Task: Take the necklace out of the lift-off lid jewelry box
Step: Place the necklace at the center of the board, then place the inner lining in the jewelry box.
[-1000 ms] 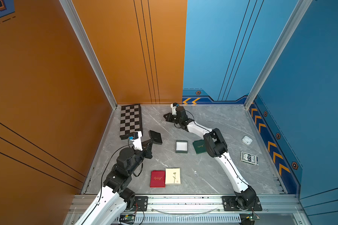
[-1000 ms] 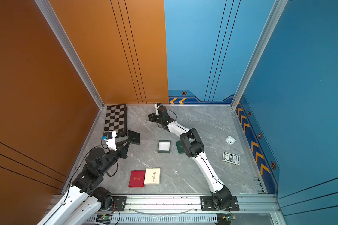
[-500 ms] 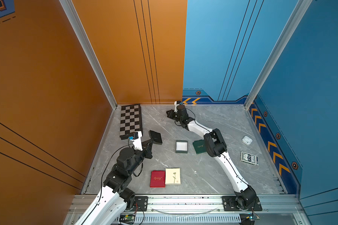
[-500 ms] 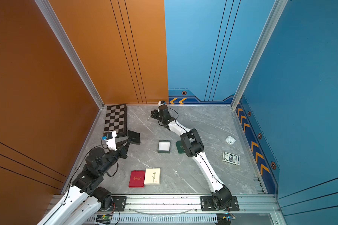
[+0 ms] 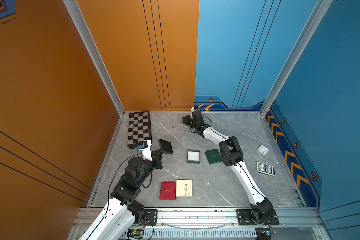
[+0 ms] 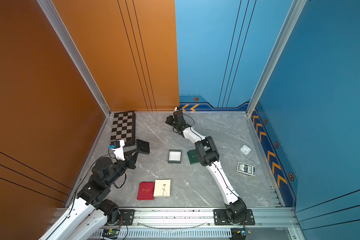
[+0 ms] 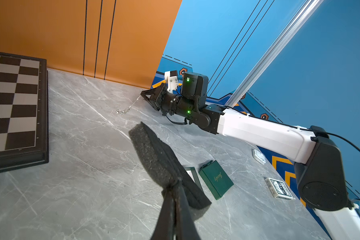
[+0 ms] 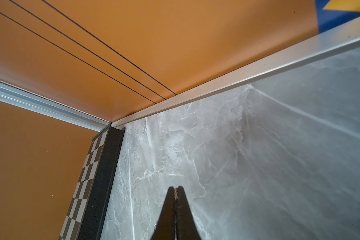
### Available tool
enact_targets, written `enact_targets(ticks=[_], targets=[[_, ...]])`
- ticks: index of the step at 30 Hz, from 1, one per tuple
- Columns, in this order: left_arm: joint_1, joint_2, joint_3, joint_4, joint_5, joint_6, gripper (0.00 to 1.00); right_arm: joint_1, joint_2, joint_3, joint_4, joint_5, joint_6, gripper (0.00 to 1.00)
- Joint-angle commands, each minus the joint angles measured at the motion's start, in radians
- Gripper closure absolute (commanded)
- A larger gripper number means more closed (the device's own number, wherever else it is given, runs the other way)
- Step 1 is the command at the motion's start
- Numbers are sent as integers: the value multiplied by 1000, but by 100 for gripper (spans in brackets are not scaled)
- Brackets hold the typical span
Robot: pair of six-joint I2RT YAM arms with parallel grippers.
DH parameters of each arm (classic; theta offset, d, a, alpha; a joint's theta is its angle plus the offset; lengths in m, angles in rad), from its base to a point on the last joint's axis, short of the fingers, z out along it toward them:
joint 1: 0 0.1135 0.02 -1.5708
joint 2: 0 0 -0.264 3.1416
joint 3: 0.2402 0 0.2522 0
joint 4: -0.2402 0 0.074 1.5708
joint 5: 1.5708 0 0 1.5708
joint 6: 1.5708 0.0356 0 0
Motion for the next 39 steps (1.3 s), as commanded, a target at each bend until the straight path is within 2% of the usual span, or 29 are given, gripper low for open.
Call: enact_targets(ticks=[1, 8, 11, 18, 24, 27, 32, 39], targets=[[9, 6, 9, 2, 14, 20, 100, -9, 4, 25, -18, 11, 5, 90], [9, 34, 8, 26, 34, 11, 100, -24, -14, 17, -18, -13, 11, 81], [10, 56, 4, 60, 52, 0, 100, -30, -76, -64, 13, -29, 2, 80], [8, 179, 5, 203, 105, -14, 100, -45, -391, -446, 63, -93, -60, 76], [6, 381, 42, 360, 171, -10, 100, -72, -722, -841, 96, -187, -61, 63], [-3, 491, 82, 430, 200, -3, 100, -76, -842, -980, 105, -250, -27, 56], [-24, 641, 139, 533, 192, 20, 100, -66, -990, -1199, 191, -320, 69, 42], [-61, 790, 198, 660, 210, 14, 100, -10, -1090, -1374, 344, -355, 198, 34]])
